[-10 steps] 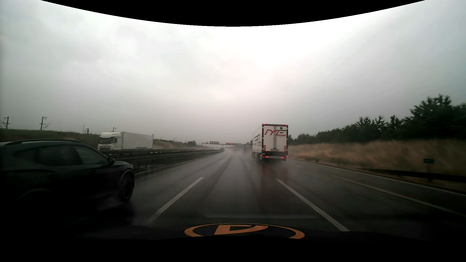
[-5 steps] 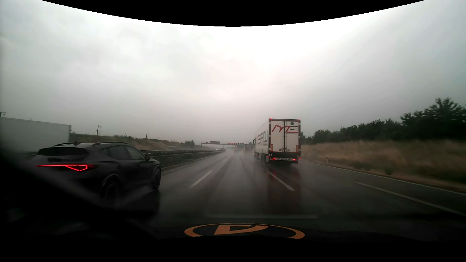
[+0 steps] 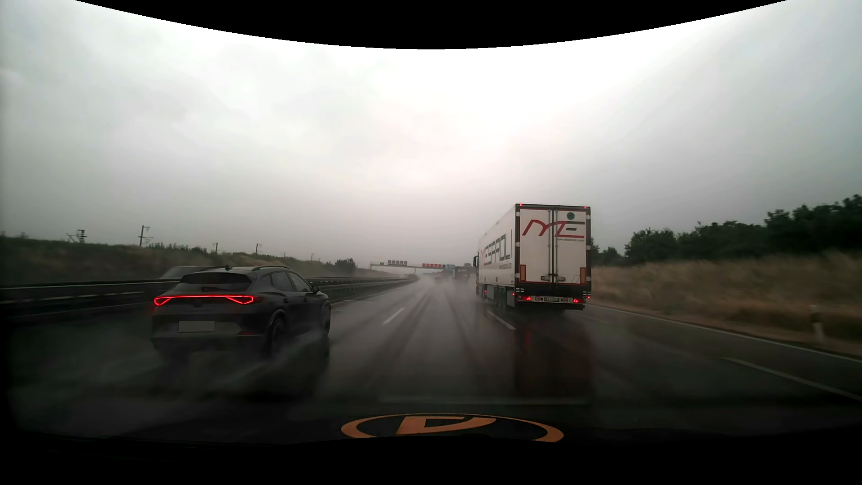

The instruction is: Follow the waypoints while adhering to traffic rules and regulations

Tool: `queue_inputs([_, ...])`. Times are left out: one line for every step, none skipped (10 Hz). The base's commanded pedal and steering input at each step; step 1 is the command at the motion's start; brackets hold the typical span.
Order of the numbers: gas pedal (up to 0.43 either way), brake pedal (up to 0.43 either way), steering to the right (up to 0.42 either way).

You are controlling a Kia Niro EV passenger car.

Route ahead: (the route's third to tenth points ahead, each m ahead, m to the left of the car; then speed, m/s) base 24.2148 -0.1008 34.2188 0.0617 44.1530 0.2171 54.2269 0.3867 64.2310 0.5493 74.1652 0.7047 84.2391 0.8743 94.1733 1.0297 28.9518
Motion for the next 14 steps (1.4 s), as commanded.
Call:
queue_inputs([0.260, 0.000, -0.003])
queue_inputs([0.260, 0.000, -0.003])
queue_inputs([0.260, 0.000, -0.003])
queue_inputs([0.268, 0.000, -0.003])
queue_inputs([0.268, 0.000, -0.003])
queue_inputs([0.268, 0.000, -0.003])
queue_inputs([0.268, 0.000, -0.002])
queue_inputs([0.268, 0.000, -0.001])
queue_inputs([0.268, 0.000, 0.000])
queue_inputs([0.268, 0.000, 0.000])
queue_inputs([0.268, 0.000, 0.000])
queue_inputs([0.268, 0.000, -0.001])
queue_inputs([0.268, 0.000, -0.001])
queue_inputs([0.268, 0.000, -0.001])
